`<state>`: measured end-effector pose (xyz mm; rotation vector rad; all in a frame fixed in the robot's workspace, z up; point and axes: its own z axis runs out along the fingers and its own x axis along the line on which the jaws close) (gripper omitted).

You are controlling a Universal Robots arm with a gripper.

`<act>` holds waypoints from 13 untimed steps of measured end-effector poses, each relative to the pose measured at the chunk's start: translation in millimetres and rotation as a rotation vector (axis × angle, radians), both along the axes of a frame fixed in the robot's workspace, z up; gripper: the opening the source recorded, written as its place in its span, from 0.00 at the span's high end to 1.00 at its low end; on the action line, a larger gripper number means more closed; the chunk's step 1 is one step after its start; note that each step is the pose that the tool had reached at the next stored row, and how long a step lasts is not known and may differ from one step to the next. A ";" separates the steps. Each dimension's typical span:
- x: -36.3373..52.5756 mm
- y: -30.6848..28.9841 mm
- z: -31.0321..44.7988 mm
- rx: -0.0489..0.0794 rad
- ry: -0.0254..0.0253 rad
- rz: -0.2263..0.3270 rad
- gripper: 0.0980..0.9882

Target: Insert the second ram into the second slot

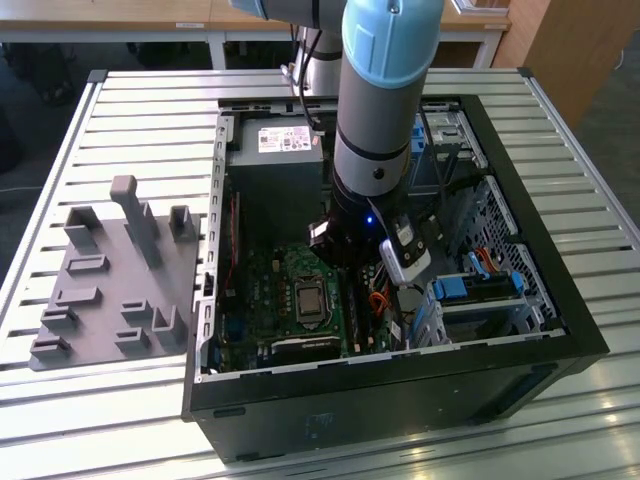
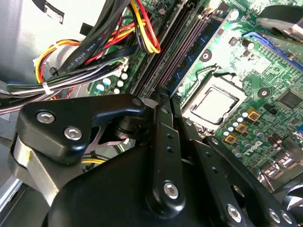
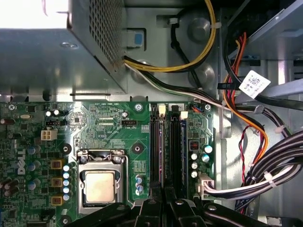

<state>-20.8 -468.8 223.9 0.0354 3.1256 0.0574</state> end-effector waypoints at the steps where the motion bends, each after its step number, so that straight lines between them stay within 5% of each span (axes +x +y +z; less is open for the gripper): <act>1: 0.0 0.0 -0.2 0.000 0.0000 0.000 0.96; 13: 1.8 1.5 -0.6 0.000 -0.0001 -0.001 0.96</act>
